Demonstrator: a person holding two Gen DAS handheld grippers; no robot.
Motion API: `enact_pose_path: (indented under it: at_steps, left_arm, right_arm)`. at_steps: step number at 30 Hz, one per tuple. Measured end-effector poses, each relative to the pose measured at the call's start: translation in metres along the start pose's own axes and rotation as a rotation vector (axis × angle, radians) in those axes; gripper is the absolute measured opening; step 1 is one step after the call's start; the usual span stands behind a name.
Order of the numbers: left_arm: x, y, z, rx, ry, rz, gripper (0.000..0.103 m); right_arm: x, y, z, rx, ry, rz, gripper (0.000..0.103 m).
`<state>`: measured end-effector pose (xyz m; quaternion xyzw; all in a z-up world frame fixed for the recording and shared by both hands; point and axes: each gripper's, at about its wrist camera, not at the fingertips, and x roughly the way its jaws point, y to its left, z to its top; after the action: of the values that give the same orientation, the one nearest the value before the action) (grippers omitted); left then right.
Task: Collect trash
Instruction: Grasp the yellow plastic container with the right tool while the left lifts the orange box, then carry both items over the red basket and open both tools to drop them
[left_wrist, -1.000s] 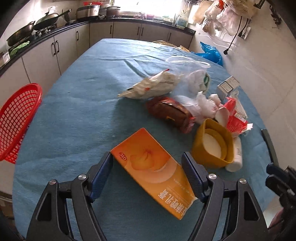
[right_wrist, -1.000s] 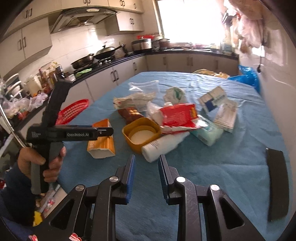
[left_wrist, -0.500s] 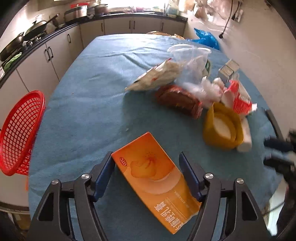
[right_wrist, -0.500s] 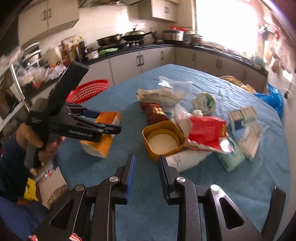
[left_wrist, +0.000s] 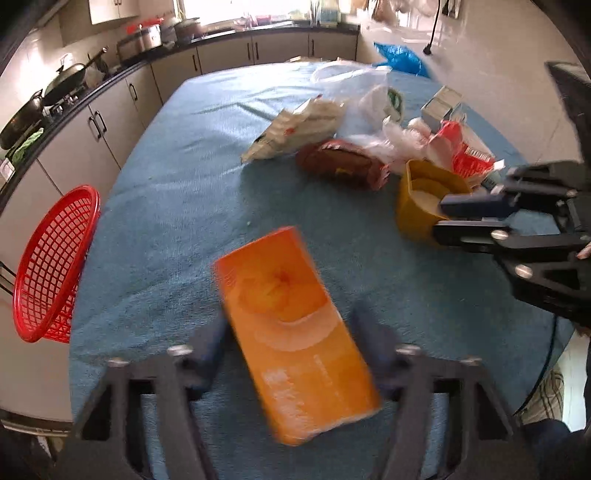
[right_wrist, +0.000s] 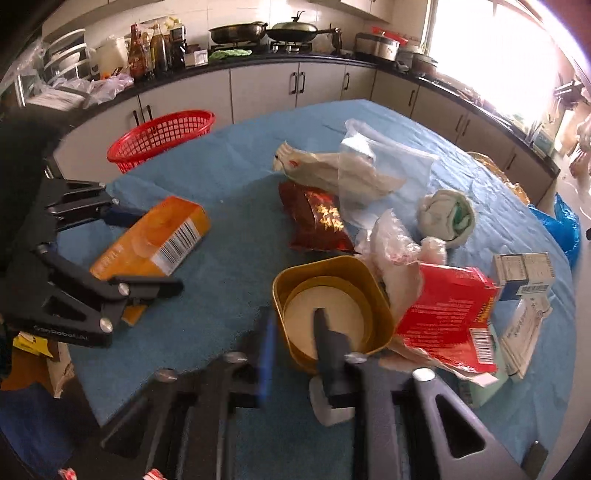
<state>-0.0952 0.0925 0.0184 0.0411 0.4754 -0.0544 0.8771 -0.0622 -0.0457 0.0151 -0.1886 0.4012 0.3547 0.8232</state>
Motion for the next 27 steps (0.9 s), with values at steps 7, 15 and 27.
enact_pose_path:
  at_steps: [7, 15, 27]
  left_arm:
    - [-0.013, 0.0, 0.005, -0.06, -0.125, -0.012, 0.045]
    - [-0.039, 0.017, 0.015, -0.111, -0.234, 0.046, 0.046]
    - [-0.063, 0.082, 0.005, -0.251, -0.292, 0.11, 0.046]
  right_arm:
    - [-0.017, 0.0, 0.001, 0.098, -0.095, 0.037, 0.004]
    - [-0.04, -0.004, 0.016, 0.218, -0.212, 0.137, 0.004]
    - [-0.033, 0.024, 0.068, 0.261, -0.218, 0.288, 0.004]
